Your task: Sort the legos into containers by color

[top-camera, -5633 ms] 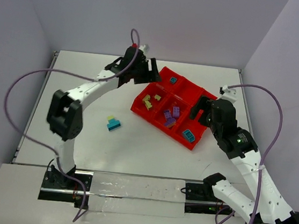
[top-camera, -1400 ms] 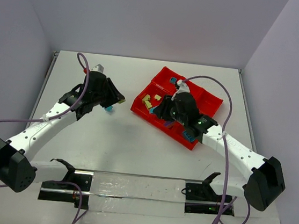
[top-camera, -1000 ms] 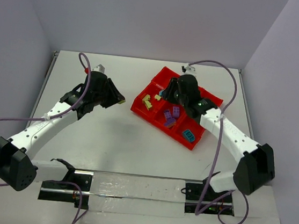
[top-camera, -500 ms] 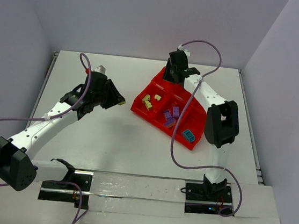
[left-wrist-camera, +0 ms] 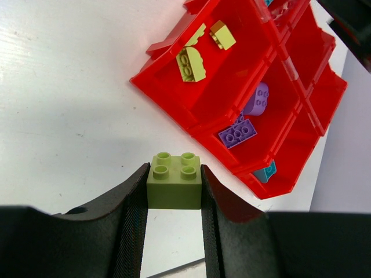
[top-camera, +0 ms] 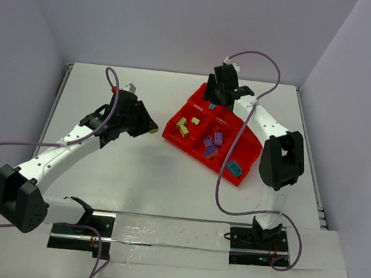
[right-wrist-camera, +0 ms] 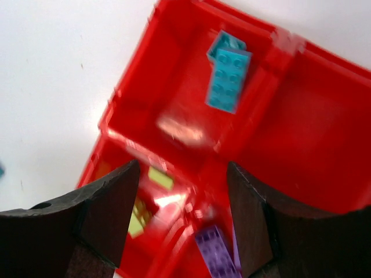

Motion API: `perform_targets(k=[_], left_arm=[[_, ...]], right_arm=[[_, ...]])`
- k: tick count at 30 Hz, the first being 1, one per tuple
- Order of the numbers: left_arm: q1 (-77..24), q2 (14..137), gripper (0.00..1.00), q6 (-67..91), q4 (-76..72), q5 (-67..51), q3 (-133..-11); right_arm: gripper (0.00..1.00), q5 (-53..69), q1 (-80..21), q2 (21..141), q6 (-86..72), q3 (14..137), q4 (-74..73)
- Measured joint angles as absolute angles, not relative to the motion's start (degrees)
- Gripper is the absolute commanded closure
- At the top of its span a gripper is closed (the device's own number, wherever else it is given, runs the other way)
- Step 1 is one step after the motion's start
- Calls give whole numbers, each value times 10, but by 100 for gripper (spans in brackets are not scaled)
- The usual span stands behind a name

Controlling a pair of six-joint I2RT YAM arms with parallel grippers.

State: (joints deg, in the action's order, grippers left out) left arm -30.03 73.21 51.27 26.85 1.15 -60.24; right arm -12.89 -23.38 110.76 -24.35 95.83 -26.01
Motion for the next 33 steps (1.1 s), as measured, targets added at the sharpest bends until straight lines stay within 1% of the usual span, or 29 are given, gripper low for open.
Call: perform_targets(k=[7, 11, 18, 24, 33], left_arm=[[-313, 755, 100, 508, 267, 3, -608], [-321, 772, 100, 505, 265, 0, -619], [-329, 788, 100, 504, 263, -3, -630], [-330, 795, 100, 503, 263, -3, -640], [-332, 807, 100, 502, 263, -4, -648]], right_arm=[[30, -127, -234, 914, -254, 776, -215], [31, -129, -234, 847, -260, 722, -199], [35, -132, -234, 838, -259, 701, -194], [41, -133, -234, 839, -258, 701, -193], [44, -132, -234, 843, -258, 700, -193]])
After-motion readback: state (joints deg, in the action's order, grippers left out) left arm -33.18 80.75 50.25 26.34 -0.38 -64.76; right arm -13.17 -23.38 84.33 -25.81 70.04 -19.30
